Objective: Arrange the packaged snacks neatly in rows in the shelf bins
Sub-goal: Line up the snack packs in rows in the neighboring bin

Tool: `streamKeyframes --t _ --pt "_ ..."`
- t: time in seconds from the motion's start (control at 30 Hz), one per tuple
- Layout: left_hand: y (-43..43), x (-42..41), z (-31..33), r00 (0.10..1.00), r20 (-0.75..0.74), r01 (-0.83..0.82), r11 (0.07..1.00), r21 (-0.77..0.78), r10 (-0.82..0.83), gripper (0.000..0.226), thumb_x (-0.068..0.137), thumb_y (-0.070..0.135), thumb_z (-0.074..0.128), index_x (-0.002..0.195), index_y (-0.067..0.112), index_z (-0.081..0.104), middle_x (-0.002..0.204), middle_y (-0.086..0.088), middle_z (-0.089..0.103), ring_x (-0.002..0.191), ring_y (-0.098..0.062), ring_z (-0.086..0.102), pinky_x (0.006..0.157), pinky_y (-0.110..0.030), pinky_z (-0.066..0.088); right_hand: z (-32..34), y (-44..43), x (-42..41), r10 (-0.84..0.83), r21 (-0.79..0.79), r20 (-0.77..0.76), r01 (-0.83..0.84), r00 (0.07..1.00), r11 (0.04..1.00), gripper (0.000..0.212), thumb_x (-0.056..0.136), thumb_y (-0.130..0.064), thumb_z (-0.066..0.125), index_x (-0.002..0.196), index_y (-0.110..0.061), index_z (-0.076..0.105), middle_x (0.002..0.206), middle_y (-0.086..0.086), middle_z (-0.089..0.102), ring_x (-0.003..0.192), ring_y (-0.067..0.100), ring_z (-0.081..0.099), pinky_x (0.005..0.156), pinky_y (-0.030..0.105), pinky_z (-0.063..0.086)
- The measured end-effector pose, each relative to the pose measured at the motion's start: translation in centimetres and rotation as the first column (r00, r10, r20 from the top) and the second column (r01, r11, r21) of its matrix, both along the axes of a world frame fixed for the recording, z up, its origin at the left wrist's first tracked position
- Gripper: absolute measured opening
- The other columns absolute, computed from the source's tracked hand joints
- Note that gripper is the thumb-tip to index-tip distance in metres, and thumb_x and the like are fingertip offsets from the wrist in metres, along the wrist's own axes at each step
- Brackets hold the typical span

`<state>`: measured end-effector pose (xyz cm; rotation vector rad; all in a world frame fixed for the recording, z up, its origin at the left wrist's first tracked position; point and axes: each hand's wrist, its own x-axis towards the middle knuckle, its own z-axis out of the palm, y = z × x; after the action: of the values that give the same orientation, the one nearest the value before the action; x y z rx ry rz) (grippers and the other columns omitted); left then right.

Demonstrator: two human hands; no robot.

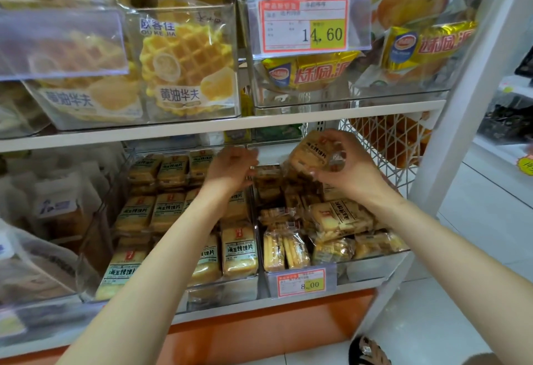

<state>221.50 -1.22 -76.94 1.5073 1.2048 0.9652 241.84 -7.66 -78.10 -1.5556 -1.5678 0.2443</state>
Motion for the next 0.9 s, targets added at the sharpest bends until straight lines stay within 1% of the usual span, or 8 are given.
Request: streamKeyframes --t 0.07,0.17,0.37,0.53,0.63,0.73,0.83,0.9 --pt "1.1 -1.1 -0.7 0.992 -0.062 -0.103 0.994 0.044 0.106 0.020 0.091 0.030 0.056 0.103 0.014 0.059 0.101 -0.005 0.067 0.086 -0.017 0.065 0.082 -0.037 0.055 0.6 1.2 0.7 0.015 -0.099 0.075 -0.007 0.997 0.995 0.072 0.070 -0.023 0.080 0.132 -0.021 0.043 0.122 -0.003 0.046 0.111 0.011 0.045 0.088 0.018 0.034" --pt "1.9 -1.9 -1.5 0.981 -0.142 -0.121 0.989 0.084 0.132 0.013 0.087 0.026 0.060 0.097 0.018 0.057 0.101 -0.005 0.066 0.094 -0.023 0.063 0.089 -0.045 0.051 0.9 4.0 0.4 0.151 -0.236 0.214 -0.099 0.965 0.967 0.071 0.072 -0.026 0.078 0.132 -0.020 0.042 0.127 0.000 0.045 0.119 0.015 0.039 0.091 0.024 0.030" --pt "2.4 -2.6 -2.0 0.956 -0.239 -0.127 0.976 0.174 0.167 0.021 0.088 0.028 0.060 0.104 0.013 0.057 0.098 0.001 0.060 0.095 -0.019 0.057 0.088 -0.036 0.047 -0.3 10.2 -1.4 0.318 -0.398 0.201 -0.219 0.927 0.891 0.072 0.072 -0.026 0.079 0.133 -0.017 0.041 0.131 0.002 0.045 0.121 0.017 0.043 0.096 0.029 0.036" --pt "2.3 -2.2 -1.5 0.953 -0.257 -0.109 0.974 0.198 0.159 0.022 0.089 0.029 0.058 0.106 0.014 0.055 0.093 0.005 0.057 0.090 -0.015 0.055 0.078 -0.029 0.044 0.1 9.1 -1.3 0.346 -0.386 0.126 -0.275 0.930 0.880 0.077 0.070 -0.030 0.081 0.135 -0.024 0.039 0.133 -0.005 0.046 0.117 0.008 0.043 0.093 0.024 0.035" --pt "1.7 -1.2 -1.0 0.982 -0.187 0.014 1.000 0.021 -0.010 0.032 0.090 0.041 0.055 0.098 0.011 0.057 0.093 0.000 0.063 0.089 -0.016 0.060 0.081 -0.029 0.048 0.9 6.7 -1.2 0.362 -0.338 0.062 -0.322 0.930 0.884 0.072 0.072 -0.025 0.079 0.133 -0.031 0.040 0.133 -0.009 0.046 0.119 0.004 0.043 0.095 0.022 0.036" --pt "0.4 -0.5 -0.6 0.986 0.044 0.165 0.970 -0.178 -0.159 0.019 0.089 0.035 0.058 0.091 0.017 0.062 0.098 -0.002 0.068 0.088 -0.013 0.065 0.078 -0.024 0.054 1.4 5.3 -1.8 0.393 -0.314 0.032 -0.364 0.919 0.877 0.074 0.073 -0.019 0.079 0.135 -0.030 0.040 0.129 -0.016 0.046 0.113 -0.005 0.043 0.092 0.010 0.035" --pt "0.6 -1.1 -0.8 0.994 0.076 0.091 0.980 -0.175 -0.079 0.013 0.086 0.027 0.063 0.097 0.019 0.063 0.095 0.000 0.069 0.085 -0.011 0.067 0.072 -0.020 0.054 1.6 6.1 -1.8 0.430 -0.364 0.048 -0.385 0.902 0.848 0.082 0.072 -0.020 0.080 0.139 -0.030 0.033 0.124 -0.025 0.039 0.108 -0.013 0.038 0.083 0.001 0.033" --pt "1.2 -2.1 -0.7 0.997 0.075 -0.014 0.987 -0.162 0.026 0.012 0.085 0.026 0.064 0.095 0.020 0.061 0.093 0.001 0.068 0.081 -0.010 0.066 0.067 -0.018 0.052 1.2 7.7 -0.8 0.374 -0.382 0.094 -0.313 0.923 0.870 0.078 0.075 -0.025 0.078 0.140 -0.027 0.034 0.132 -0.015 0.040 0.119 0.002 0.040 0.088 0.015 0.037"
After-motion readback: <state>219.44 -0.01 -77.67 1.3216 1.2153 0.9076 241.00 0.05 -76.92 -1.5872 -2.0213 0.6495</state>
